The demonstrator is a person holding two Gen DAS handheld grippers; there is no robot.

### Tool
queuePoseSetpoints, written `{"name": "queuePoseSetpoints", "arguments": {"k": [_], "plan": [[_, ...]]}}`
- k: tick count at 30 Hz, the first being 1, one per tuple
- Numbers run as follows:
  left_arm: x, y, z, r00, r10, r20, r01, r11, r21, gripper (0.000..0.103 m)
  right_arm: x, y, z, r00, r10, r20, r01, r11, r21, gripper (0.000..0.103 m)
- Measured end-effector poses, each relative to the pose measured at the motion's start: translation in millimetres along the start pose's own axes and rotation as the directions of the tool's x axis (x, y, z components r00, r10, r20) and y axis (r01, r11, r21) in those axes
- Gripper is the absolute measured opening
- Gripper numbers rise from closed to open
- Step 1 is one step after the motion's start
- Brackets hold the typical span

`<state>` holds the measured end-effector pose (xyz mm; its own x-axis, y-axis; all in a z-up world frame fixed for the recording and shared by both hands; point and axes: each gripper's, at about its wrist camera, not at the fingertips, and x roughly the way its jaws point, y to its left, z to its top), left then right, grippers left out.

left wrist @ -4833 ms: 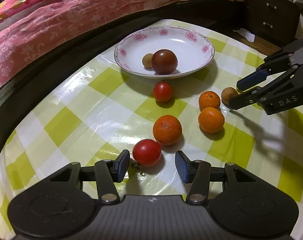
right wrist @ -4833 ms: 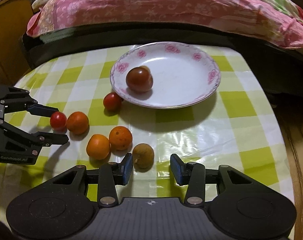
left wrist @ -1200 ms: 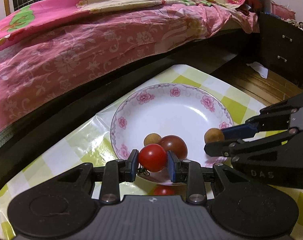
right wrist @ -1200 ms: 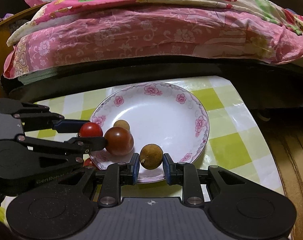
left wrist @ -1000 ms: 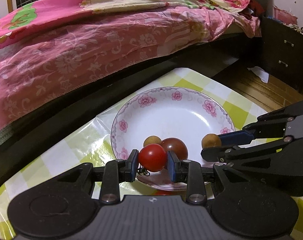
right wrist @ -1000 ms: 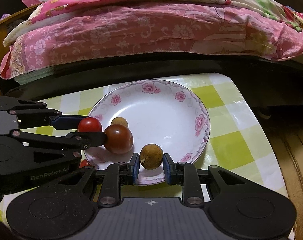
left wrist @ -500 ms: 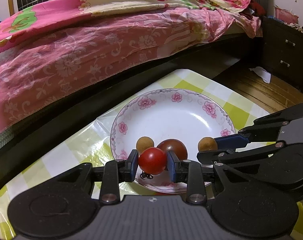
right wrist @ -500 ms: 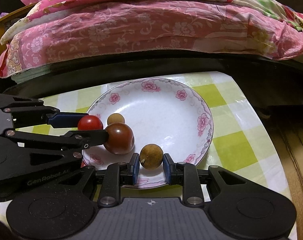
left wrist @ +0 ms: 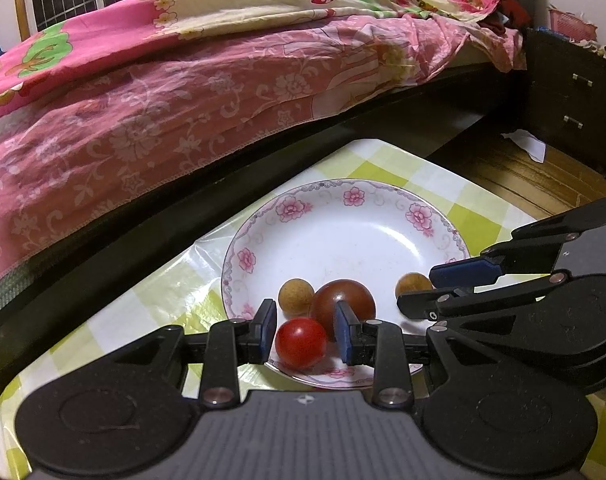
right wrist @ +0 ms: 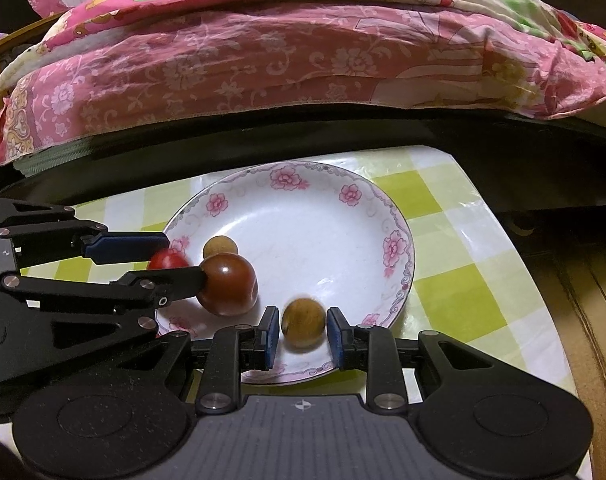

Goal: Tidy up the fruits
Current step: 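Open the left tool to drop the cherry tomato while right releases the brown fruit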

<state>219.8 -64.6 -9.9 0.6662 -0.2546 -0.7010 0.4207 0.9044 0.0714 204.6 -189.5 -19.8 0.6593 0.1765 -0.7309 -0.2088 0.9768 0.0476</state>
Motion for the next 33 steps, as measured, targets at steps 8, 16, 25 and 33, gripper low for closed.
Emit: {"name": "queuePoseSetpoints", "arguments": {"k": [8,16,25,33], "plan": [[-0.1,-1.9,0.8,1.0,0.008,0.0,-0.008,1.0,0.009,0.039,-1.4,-1.9,-0.7,1.0,-0.009,0.006,0.009,1.0,0.01,0.026],[0.1,-4.3,1.5,1.0,0.012,0.002,-0.012,1.0,0.015,0.04,-3.9,-3.5,-0.7,1.0,-0.017,0.02,0.017,1.0,0.021,0.026],[-0.3,-8.4,1.5,1.0,0.02,-0.006,-0.02,1.0,0.023,0.048,-8.2,-5.7,-1.2,0.999,-0.027,0.036,0.026,0.999,0.03,0.027],[-5.1,-6.7,1.6,1.0,0.03,-0.002,-0.03,0.999,0.012,0.051,-12.0,-4.9,2.1,0.998,-0.031,0.047,0.03,0.999,0.032,0.028]]}}
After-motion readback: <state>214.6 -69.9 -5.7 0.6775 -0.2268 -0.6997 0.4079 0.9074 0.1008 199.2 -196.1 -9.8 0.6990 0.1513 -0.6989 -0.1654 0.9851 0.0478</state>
